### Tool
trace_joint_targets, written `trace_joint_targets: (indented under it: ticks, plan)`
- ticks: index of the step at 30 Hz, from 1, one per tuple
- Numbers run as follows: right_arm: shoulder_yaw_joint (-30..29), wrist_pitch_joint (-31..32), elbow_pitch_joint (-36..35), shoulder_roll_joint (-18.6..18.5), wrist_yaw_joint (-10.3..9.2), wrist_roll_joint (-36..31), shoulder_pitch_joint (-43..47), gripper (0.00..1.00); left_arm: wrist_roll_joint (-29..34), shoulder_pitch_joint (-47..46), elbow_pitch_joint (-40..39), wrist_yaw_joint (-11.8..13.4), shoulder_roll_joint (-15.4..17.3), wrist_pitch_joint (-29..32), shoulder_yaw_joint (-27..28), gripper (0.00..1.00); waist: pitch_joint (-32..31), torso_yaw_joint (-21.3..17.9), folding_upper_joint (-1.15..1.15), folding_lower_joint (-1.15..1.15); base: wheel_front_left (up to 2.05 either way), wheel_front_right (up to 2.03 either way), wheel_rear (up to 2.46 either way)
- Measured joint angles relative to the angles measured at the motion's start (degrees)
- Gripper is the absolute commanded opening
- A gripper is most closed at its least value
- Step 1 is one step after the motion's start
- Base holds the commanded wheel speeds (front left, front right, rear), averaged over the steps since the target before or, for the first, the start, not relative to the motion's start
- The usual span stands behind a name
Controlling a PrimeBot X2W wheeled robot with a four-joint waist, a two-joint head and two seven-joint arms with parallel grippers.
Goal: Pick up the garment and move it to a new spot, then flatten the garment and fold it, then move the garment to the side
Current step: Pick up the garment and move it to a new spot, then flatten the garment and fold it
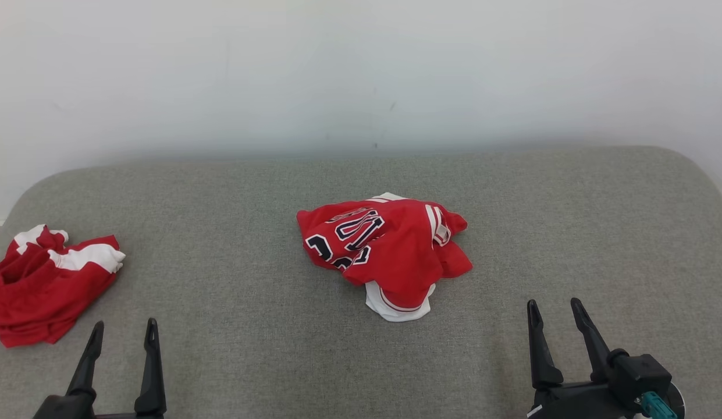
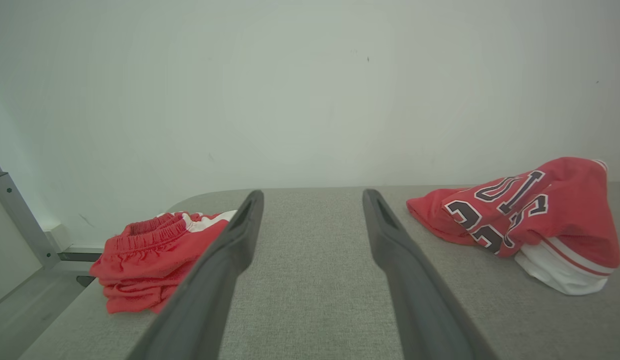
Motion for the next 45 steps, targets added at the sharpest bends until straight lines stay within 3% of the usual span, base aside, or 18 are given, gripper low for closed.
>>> trace_joint_targets:
  ticks: [10,23,29,45]
  plan:
    - [0.19,0.00,0.36,-0.01,0.00,-0.29,0.85,1.00,1.78,3.32,-0.57,-0.19,-2.40,-0.01,3.10,1.00,-0.35,-0.19,0.00,0.01,0.00,0.00,0.00]
    - [-0.26,0.00,0.96,-0.01,0.00,-0.83,1.33,1.00,0.96,4.30,2.77,-4.71,-1.92,0.00,2.64,1.00,-0.57,-0.22,0.00,0.01,0.00,0.00,0.00]
    - [-0.47,0.00,1.05,-0.01,0.00,-1.12,1.43,1.00,0.38,4.25,3.23,-5.69,-1.75,0.03,2.04,1.00,-0.36,-0.07,0.00,0.01,0.00,0.00,0.00]
    - [-0.73,0.00,1.68,-0.01,0.00,-1.25,1.40,1.00,-1.24,3.84,3.90,-6.21,-1.19,0.75,1.24,1.00,-0.07,0.24,0.00,0.01,0.00,0.00,0.00]
